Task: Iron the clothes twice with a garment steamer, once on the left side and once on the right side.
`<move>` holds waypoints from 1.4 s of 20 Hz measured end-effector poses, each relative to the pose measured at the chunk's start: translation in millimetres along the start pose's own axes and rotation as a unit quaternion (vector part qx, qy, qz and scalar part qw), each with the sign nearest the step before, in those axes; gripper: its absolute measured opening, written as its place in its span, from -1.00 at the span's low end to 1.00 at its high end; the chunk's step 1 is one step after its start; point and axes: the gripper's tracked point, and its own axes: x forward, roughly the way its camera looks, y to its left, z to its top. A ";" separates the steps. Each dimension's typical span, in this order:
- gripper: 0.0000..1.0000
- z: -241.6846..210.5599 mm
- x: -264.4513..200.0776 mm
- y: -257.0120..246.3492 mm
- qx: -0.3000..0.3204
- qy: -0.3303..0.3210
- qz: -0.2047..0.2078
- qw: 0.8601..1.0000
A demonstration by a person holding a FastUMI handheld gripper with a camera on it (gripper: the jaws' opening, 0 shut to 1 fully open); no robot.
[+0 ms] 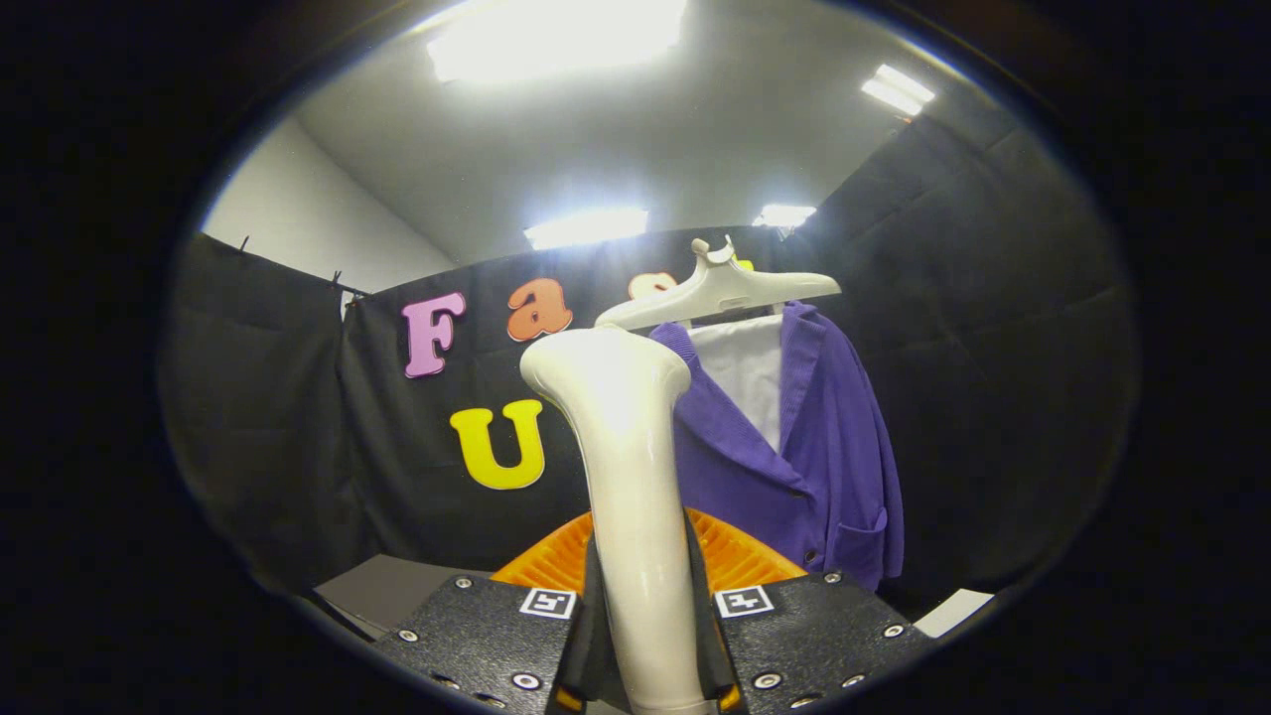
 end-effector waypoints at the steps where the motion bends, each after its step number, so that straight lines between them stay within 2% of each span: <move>1: -0.27 1.5 7.2 -6.3 -0.007 -0.003 -0.009 1.000; 7: -0.28 15.3 50.3 -24.7 -0.034 -0.017 -0.058 0.998; 12: -0.28 5.6 83.8 -36.0 -0.054 -0.013 -0.088 0.995; 20: -0.28 -34.8 126.4 -63.3 -0.067 0.007 -0.139 0.988; 24: -0.28 -67.8 138.9 -72.3 -0.077 0.032 -0.151 0.985; 28: -0.28 -93.8 132.5 -80.0 -0.074 0.047 -0.148 0.985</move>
